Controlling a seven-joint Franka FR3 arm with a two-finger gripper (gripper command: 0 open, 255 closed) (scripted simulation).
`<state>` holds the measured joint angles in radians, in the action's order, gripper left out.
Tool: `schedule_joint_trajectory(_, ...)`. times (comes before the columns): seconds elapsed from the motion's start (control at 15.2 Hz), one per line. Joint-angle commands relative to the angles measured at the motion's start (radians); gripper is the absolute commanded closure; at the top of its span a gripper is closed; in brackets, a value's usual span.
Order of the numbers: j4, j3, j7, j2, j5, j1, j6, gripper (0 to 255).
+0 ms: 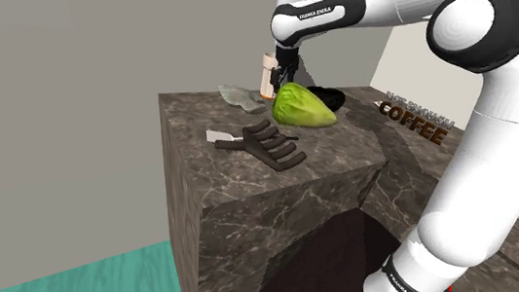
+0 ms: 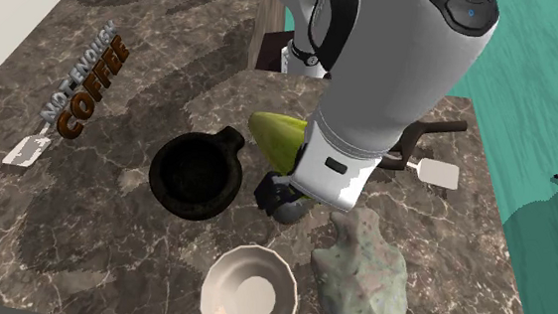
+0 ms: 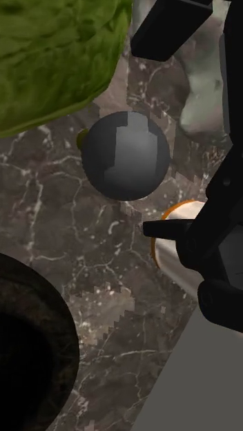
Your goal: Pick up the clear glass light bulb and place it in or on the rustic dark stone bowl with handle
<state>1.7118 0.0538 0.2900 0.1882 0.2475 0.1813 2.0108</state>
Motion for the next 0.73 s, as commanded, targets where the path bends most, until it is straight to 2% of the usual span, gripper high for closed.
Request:
schedule_joint_trajectory(0.0, 0.031, 0.005, 0.003, 0.012, 0.001, 0.005, -0.039, 0)
schedule_joint_trajectory(0.46, 0.031, 0.006, 0.003, 0.012, 0.001, 0.005, -0.039, 0)
schedule_joint_trajectory(0.53, 0.027, 0.007, 0.005, 0.015, 0.0, 0.006, -0.04, 255)
schedule_joint_trajectory(0.66, 0.025, 0.007, 0.005, 0.018, 0.0, 0.006, -0.039, 255)
